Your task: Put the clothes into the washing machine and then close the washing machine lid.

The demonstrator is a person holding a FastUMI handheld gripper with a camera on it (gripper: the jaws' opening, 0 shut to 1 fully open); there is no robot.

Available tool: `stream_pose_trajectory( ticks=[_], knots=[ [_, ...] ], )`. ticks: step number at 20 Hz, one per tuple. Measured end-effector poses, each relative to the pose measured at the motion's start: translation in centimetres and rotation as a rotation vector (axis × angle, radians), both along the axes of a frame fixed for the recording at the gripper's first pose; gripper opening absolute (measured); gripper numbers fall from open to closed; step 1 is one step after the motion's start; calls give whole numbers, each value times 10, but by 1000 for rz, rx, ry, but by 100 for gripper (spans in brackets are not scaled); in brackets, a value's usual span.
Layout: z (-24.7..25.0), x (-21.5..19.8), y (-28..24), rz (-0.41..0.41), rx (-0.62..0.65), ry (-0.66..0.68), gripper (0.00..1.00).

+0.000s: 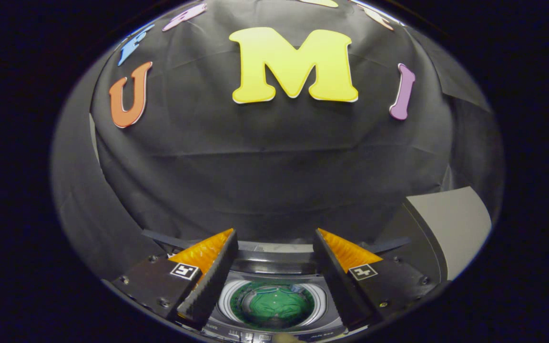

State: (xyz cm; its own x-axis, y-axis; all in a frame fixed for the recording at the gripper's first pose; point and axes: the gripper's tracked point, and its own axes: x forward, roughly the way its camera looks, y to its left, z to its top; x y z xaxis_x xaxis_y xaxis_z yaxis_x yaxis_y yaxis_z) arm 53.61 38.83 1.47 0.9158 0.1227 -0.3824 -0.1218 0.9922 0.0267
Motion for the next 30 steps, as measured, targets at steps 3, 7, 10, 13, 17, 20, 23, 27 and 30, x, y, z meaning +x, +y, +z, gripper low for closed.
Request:
stream_pose_trajectory(
  ticks=[3, 7, 10, 13, 17, 20, 23, 27, 30],
  knots=[
    [-9, -17, -2, 1, 0, 8, 99],
    [-23, -39, -4, 4, 4, 35, 99],
    [-37, -54, -9, 11, -4, 71, 100],
    [-52, -70, -18, 8, -15, 108, 100],
    [-62, -90, -29, 12, -21, 131, 100],
    [-60, -101, -34, 22, -23, 122, 100],
    [-51, -117, -37, 38, -9, 101, 100],
    [-16, -154, -51, 80, 22, 12, 100],
    [17, -197, -79, 126, 39, -89, 100]
  ],
)
